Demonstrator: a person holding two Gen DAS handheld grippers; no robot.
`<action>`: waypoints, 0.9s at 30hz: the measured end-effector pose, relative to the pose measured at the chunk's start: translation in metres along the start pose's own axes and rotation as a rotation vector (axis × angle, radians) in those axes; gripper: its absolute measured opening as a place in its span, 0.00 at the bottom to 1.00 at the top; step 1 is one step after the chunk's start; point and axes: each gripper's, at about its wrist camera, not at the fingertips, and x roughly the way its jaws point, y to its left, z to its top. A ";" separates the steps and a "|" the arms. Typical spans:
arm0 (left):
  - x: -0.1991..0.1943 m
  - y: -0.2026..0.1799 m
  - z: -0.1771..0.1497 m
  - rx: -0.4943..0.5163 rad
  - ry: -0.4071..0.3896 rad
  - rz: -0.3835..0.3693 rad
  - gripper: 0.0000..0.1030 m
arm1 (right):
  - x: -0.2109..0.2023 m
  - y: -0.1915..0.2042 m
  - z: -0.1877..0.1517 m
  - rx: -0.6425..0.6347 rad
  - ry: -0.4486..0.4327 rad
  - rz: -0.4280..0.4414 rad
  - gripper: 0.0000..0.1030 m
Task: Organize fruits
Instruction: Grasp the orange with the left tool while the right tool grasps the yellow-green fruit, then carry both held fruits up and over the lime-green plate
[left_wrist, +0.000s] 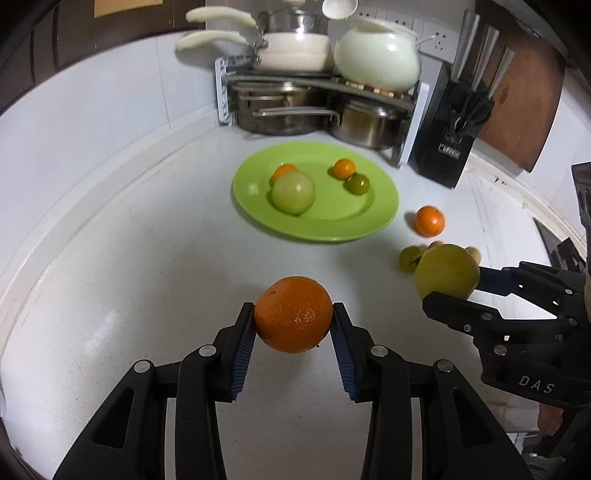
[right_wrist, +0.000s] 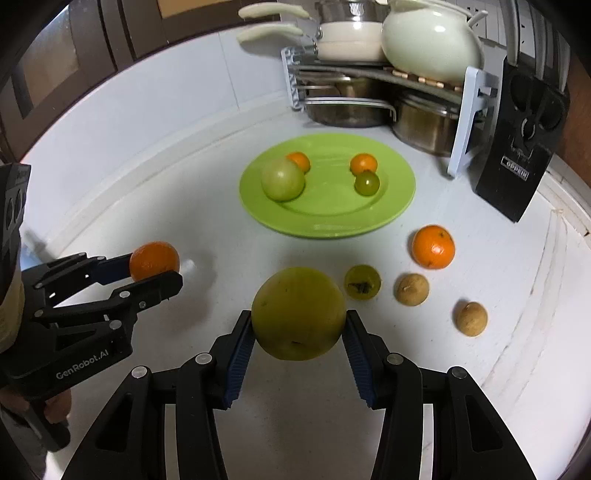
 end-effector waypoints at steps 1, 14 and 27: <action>-0.003 -0.002 0.001 0.000 -0.008 0.000 0.39 | -0.003 0.001 0.001 -0.001 -0.007 0.003 0.48; -0.038 -0.025 0.033 0.007 -0.121 0.011 0.39 | -0.044 -0.011 0.032 -0.023 -0.123 0.037 0.48; -0.039 -0.031 0.082 0.007 -0.171 0.015 0.39 | -0.044 -0.026 0.077 -0.064 -0.166 0.042 0.48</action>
